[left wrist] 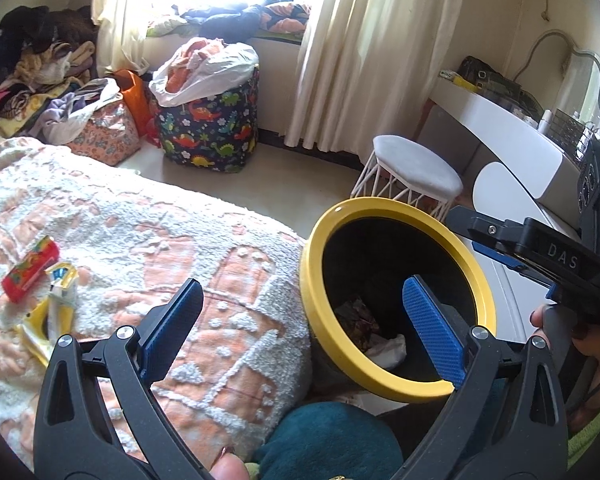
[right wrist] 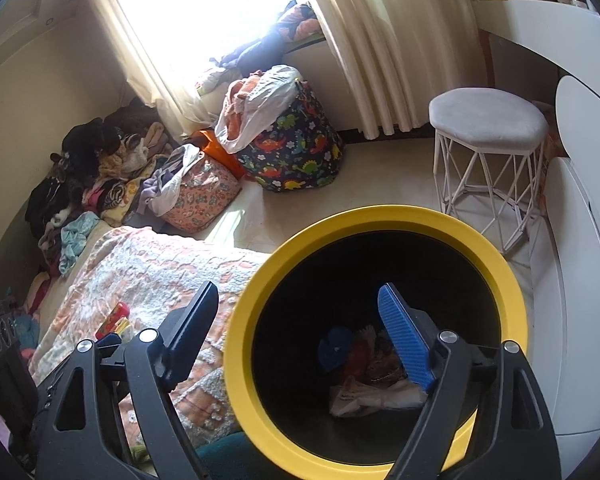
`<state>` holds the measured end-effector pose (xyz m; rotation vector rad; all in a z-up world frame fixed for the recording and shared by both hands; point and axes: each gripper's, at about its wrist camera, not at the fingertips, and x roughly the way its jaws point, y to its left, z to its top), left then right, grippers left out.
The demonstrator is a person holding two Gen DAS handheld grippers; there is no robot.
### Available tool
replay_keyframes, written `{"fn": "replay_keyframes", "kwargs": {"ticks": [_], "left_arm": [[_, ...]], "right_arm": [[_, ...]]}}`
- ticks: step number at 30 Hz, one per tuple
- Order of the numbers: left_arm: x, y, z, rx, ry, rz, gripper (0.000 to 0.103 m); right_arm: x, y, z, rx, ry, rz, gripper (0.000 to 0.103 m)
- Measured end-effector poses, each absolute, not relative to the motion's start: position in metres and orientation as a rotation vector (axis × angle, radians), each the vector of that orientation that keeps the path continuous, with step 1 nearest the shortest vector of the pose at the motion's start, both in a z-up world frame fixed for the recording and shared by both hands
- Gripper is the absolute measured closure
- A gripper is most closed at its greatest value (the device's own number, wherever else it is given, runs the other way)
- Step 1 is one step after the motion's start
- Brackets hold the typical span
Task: Collect trash
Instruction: 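Move both open grippers back toward the candy tube and yellow wrapper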
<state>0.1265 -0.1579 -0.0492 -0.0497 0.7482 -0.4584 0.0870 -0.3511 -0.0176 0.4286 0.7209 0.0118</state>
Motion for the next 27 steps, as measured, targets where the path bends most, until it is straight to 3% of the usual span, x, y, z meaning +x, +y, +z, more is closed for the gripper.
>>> {"fn": "replay_keyframes", "kwargs": {"ticks": [27], "left_arm": [[0.117,-0.075,-0.039,-0.084,0.683,-0.285,0.011]], "right_arm": [[0.083,-0.281,0.007,0.32,0.683,0.146,0.023]]}}
